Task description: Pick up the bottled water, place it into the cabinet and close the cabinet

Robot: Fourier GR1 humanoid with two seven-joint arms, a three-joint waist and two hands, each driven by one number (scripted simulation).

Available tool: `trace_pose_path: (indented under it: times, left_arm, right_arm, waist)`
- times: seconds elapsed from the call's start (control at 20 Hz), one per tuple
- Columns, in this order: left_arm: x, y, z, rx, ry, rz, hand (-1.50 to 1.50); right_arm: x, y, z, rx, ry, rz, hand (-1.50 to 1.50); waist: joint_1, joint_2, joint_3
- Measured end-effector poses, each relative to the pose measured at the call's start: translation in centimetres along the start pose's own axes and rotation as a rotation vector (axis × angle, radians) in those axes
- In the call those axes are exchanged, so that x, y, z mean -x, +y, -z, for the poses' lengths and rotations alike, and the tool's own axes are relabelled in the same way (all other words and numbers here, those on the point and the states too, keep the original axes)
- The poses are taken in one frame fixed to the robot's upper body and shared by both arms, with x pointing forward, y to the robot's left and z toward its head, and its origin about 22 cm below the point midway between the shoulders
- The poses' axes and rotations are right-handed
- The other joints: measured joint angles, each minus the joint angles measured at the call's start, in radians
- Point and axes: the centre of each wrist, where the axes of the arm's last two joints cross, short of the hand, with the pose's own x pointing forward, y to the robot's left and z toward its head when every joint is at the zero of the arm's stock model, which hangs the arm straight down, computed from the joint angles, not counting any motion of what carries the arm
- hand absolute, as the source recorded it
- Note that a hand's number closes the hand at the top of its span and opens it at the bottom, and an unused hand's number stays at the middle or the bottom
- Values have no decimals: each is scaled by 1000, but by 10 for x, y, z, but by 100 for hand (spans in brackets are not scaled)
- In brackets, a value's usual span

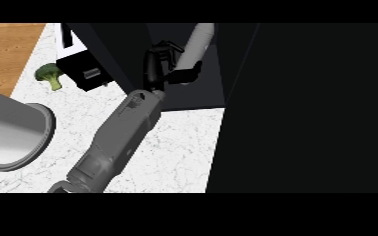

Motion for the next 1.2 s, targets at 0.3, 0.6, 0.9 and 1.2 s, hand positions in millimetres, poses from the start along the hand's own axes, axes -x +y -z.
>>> trace_pose_path:
  times: [0.3,0.6,0.9,1.2]
  left_arm:
    - [0,-1,17,13,-28,74,-150]
    - [-4,-2,25,11,-26,66,-150]
    - [-6,2,31,19,-27,14,-150]
    - [-7,-2,32,59,-54,24,-150]
  right_arm:
    - [2,-4,-2,-7,-7,-9,-150]
    - [3,-4,-3,-8,-12,-2,-150]
    - [3,-5,-4,-8,-16,-3,-150]
    - [5,-6,-6,-16,-18,0,-150]
  waist:
    - [-11,7,-1]
    - [-21,10,-1]
    - [-18,11,-2]
    - [-21,12,-1]
